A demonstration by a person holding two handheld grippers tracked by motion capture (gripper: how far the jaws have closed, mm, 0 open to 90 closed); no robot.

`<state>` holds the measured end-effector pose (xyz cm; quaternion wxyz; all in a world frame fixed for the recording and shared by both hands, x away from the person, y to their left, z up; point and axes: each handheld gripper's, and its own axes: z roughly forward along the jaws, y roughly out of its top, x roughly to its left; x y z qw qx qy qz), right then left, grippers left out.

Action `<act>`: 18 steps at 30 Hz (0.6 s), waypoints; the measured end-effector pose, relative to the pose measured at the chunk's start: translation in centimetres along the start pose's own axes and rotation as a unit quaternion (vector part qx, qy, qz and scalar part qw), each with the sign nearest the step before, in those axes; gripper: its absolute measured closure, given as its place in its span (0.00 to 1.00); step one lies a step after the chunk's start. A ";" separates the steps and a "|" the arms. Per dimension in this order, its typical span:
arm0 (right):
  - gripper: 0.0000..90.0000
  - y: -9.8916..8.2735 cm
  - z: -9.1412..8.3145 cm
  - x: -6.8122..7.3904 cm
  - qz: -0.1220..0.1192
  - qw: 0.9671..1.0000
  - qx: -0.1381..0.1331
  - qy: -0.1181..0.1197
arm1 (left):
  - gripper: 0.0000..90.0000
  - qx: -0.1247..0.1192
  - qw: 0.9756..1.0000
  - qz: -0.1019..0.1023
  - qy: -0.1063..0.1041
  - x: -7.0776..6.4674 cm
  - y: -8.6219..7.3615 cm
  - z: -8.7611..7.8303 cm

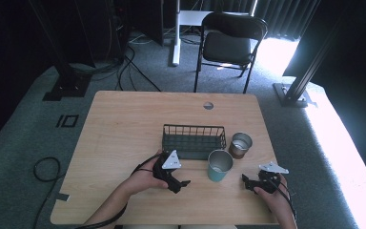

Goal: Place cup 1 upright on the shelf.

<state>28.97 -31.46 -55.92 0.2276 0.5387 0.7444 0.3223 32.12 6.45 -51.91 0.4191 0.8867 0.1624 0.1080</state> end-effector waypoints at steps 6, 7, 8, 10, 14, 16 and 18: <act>0.13 0.0 0.0 0.0 0.000 1.000 0.000 0.001 | 0.02 -0.010 1.000 -0.003 -0.007 -0.1 0.7 0.7; 0.13 0.0 0.0 0.0 0.000 1.000 0.000 0.001 | 0.02 -0.011 1.000 -0.004 -0.009 -0.1 0.8 0.8; 0.13 0.0 0.0 0.0 0.000 1.000 0.000 0.001 | 0.02 -0.012 1.000 -0.004 -0.010 -0.1 0.9 0.9; 0.13 0.0 0.0 0.0 0.000 1.000 0.000 0.001 | 0.02 -0.014 1.000 0.001 -0.012 -0.2 1.2 1.1; 0.13 0.0 0.0 0.0 0.000 1.000 0.000 0.001 | 0.02 -0.019 1.000 0.003 -0.014 -0.3 1.8 1.6; 0.13 0.0 0.0 0.0 0.000 1.000 0.000 0.001 | 0.02 -0.021 1.000 0.005 -0.016 -0.3 2.1 1.8; 0.13 0.0 0.0 0.0 0.000 1.000 0.000 0.001 | 0.02 -0.023 1.000 0.005 -0.015 -0.3 2.3 2.2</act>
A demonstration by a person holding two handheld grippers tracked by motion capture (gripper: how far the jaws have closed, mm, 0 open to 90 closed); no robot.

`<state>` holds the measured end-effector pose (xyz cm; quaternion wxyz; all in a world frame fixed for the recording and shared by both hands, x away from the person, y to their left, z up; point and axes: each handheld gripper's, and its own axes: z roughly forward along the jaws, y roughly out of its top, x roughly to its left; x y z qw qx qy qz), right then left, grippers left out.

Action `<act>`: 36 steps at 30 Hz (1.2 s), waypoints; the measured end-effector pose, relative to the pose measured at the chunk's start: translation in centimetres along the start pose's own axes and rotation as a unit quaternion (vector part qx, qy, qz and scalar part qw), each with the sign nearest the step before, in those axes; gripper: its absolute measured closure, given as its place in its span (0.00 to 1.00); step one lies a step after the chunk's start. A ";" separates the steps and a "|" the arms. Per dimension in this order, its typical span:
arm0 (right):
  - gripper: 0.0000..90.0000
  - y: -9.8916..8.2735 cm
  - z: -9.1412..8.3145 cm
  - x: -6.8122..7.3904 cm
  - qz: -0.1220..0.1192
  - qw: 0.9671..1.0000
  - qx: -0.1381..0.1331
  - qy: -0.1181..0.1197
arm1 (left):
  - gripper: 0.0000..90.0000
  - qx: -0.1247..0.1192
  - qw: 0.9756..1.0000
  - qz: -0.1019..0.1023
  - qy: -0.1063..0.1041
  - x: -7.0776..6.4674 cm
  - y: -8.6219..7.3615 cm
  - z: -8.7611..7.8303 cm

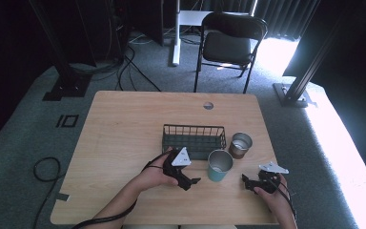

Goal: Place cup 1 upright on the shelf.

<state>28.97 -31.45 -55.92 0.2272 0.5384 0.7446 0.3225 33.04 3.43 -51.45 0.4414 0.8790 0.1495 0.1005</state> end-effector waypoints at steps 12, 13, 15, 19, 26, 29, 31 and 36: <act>0.13 0.0 0.0 0.0 -0.001 1.000 0.000 0.001 | 0.02 -0.004 1.000 0.013 -0.005 -0.2 1.7 1.5; 0.13 0.0 0.0 0.0 -0.001 1.000 0.000 0.001 | 0.02 -0.004 1.000 0.016 -0.005 -0.1 1.8 1.6; 0.13 0.0 0.0 0.0 -0.001 1.000 0.000 0.001 | 0.02 -0.009 1.000 0.013 -0.009 -0.2 2.1 1.9; 0.13 0.0 0.0 0.0 -0.001 1.000 0.000 0.001 | 0.02 -0.014 1.000 0.015 -0.015 -0.5 2.5 2.4; 0.13 0.0 0.0 0.0 -0.001 1.000 0.000 0.001 | 0.02 -0.017 0.999 0.021 -0.023 -0.7 3.3 3.4; 0.13 0.0 0.0 0.0 -0.001 1.000 0.000 0.001 | 0.02 -0.020 0.999 0.022 -0.030 -1.0 3.6 3.8; 0.13 0.0 0.0 0.0 -0.001 1.000 0.000 0.001 | 0.02 -0.023 0.999 0.021 -0.033 -1.1 3.9 4.1; 0.13 0.0 0.0 0.0 0.000 1.000 0.000 0.001 | 0.02 -0.029 0.999 0.021 -0.035 -1.3 4.3 4.6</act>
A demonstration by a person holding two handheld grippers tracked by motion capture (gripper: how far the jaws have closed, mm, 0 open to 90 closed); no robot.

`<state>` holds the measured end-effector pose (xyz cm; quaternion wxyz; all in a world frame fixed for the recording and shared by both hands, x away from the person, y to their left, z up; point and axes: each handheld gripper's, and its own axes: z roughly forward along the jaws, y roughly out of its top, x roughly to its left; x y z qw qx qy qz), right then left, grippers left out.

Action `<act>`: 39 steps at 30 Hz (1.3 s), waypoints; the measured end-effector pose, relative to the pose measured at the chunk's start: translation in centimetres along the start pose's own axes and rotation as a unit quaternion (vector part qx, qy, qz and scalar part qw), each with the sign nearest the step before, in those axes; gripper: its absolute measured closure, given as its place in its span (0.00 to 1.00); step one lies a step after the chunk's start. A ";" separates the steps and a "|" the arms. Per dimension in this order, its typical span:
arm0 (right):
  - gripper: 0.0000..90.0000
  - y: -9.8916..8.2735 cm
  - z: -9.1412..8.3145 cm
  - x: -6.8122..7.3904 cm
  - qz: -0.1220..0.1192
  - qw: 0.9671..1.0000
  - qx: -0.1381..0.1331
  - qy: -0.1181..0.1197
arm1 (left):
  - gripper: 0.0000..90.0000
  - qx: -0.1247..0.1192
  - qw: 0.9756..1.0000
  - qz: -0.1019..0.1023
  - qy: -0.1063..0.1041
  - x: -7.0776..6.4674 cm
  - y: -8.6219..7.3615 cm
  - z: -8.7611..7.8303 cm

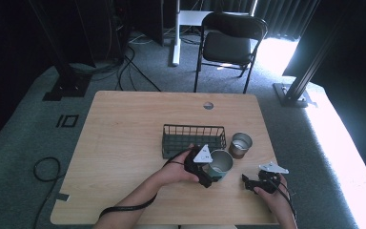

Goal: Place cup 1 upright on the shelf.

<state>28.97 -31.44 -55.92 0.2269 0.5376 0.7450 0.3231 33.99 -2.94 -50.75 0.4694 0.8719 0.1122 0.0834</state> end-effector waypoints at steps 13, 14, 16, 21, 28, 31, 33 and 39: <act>0.13 0.0 0.0 0.0 0.000 1.000 0.000 0.000 | 0.02 -0.017 1.000 -0.006 -0.007 -0.4 0.7 1.2; 0.13 0.0 0.0 0.0 0.000 1.000 0.000 0.000 | 0.02 -0.017 1.000 -0.006 -0.007 -0.4 0.7 1.3; 0.13 0.0 0.0 0.0 0.000 1.000 0.000 0.000 | 0.02 -0.022 1.000 -0.006 -0.004 -0.4 0.8 1.5; 0.13 0.0 0.0 0.0 0.000 1.000 0.000 0.000 | 0.02 -0.021 1.000 -0.002 -0.004 -0.5 0.8 1.8; 0.13 0.0 0.0 0.0 0.000 1.000 0.000 0.000 | 0.06 -0.028 1.000 -0.008 -0.005 -0.5 0.8 2.2; 0.13 0.0 0.0 0.0 0.000 1.000 0.000 0.000 | 0.10 -0.031 0.999 -0.008 -0.004 -0.6 0.9 2.3; 0.13 0.0 0.0 0.0 0.000 1.000 0.000 0.000 | 0.14 -0.034 0.999 -0.011 0.001 -0.7 1.0 2.5; 0.13 0.0 0.0 0.0 -0.001 1.000 0.000 0.000 | 0.15 -0.032 0.999 -0.001 -0.015 -1.0 1.2 2.6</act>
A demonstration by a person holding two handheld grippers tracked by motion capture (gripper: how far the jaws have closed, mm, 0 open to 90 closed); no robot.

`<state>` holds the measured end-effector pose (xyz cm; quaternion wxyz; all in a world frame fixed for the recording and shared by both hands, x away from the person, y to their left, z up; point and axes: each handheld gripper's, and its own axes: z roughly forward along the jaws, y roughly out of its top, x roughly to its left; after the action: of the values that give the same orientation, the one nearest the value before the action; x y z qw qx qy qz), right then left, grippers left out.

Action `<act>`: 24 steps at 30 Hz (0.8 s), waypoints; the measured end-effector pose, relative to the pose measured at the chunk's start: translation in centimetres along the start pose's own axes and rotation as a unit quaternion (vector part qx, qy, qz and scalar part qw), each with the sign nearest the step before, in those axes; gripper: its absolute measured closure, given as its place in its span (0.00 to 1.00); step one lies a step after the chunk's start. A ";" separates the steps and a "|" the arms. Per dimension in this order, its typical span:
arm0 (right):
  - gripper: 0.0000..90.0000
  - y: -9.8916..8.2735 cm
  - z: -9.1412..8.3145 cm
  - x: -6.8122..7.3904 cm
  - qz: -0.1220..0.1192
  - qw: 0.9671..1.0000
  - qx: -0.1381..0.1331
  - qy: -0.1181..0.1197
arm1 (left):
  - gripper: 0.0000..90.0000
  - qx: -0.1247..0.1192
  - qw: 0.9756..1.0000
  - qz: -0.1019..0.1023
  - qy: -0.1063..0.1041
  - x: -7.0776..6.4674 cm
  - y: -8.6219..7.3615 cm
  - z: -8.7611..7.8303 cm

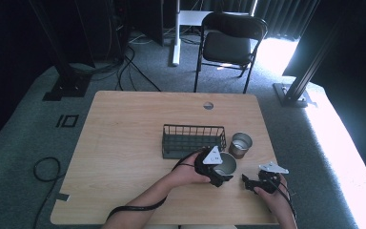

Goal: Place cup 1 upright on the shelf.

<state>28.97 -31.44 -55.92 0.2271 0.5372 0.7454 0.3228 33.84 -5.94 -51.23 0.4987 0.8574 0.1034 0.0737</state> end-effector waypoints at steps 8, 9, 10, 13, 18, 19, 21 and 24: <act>0.13 0.0 0.0 0.0 0.000 1.000 0.000 0.000 | 0.15 0.000 1.000 -0.005 -0.008 -0.1 0.1 -0.2; 0.13 0.0 0.0 0.0 0.000 1.000 0.000 0.000 | 0.15 0.001 1.000 -0.005 -0.008 -0.1 0.2 -0.2; 0.13 0.0 0.0 0.0 0.000 1.000 0.000 0.000 | 0.15 -0.001 1.000 -0.006 -0.008 -0.1 0.3 -0.3; 0.13 0.0 0.0 0.0 0.000 1.000 0.000 0.000 | 0.15 -0.006 1.000 -0.007 -0.008 -0.2 0.6 -0.5; 0.13 0.0 0.0 0.0 0.001 1.000 0.000 0.000 | 0.15 -0.015 1.000 -0.011 -0.012 -0.2 1.3 -1.2; 0.13 0.0 0.0 0.0 0.001 1.000 0.000 0.000 | 0.15 -0.014 1.000 -0.011 -0.013 -0.2 1.4 -1.3; 0.13 0.0 0.0 0.0 0.000 1.000 0.000 0.000 | 0.15 -0.018 1.000 -0.009 -0.012 -0.2 1.7 -1.6; 0.13 0.0 0.0 0.0 0.000 1.000 0.000 0.000 | 0.15 -0.019 1.000 -0.009 -0.011 -0.3 2.2 -2.1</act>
<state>28.98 -31.44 -55.92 0.2272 0.5375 0.7451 0.3231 33.33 -5.33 -48.29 0.5171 0.8473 0.1041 0.0614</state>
